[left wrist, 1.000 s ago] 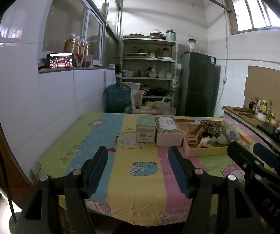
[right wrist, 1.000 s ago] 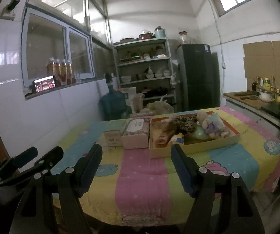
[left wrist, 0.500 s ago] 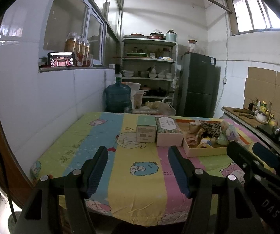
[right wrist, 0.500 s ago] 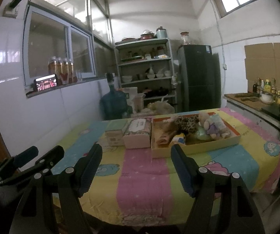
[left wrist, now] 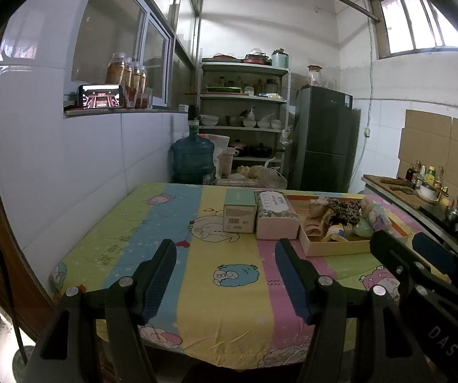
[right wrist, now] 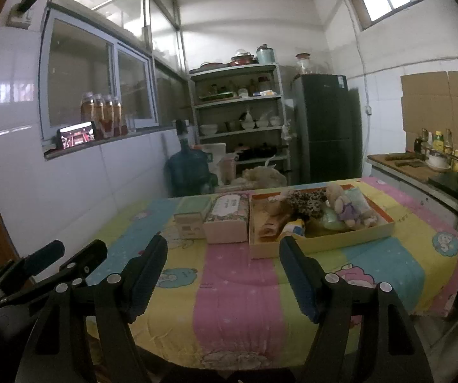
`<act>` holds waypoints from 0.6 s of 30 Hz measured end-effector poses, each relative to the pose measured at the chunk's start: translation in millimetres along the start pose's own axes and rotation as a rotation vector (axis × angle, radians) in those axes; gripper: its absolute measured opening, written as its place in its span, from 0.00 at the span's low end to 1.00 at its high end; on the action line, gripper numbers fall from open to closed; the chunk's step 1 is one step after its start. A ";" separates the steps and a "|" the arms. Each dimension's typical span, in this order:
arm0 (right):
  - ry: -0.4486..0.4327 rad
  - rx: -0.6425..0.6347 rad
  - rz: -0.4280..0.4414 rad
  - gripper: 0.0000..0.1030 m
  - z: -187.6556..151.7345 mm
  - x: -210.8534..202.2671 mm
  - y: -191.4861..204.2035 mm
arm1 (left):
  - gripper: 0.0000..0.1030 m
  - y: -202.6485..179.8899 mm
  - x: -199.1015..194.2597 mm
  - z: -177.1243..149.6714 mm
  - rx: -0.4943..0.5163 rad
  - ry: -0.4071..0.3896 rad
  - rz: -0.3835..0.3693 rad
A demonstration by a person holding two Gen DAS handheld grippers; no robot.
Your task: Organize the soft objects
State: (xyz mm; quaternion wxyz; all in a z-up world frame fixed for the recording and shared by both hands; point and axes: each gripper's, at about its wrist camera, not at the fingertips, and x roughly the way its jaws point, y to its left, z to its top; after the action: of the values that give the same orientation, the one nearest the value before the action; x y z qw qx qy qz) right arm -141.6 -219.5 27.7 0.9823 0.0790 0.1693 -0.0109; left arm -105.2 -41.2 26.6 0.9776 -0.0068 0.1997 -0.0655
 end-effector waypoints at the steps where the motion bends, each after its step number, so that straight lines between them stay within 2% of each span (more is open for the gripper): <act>1: -0.001 0.000 -0.001 0.72 -0.1 0.3 0.1 | 0.62 -0.1 0.0 0.0 0.000 0.000 0.000; 18: -0.001 -0.008 0.006 0.72 0.2 -0.1 4.0 | 0.62 1.2 -0.7 -0.1 0.000 -0.002 0.002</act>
State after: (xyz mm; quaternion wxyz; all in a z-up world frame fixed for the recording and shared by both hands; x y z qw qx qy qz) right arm -141.5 -215.6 28.5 0.9827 0.0756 0.1688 -0.0074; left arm -105.7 -39.9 26.7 0.9779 -0.0068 0.1988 -0.0645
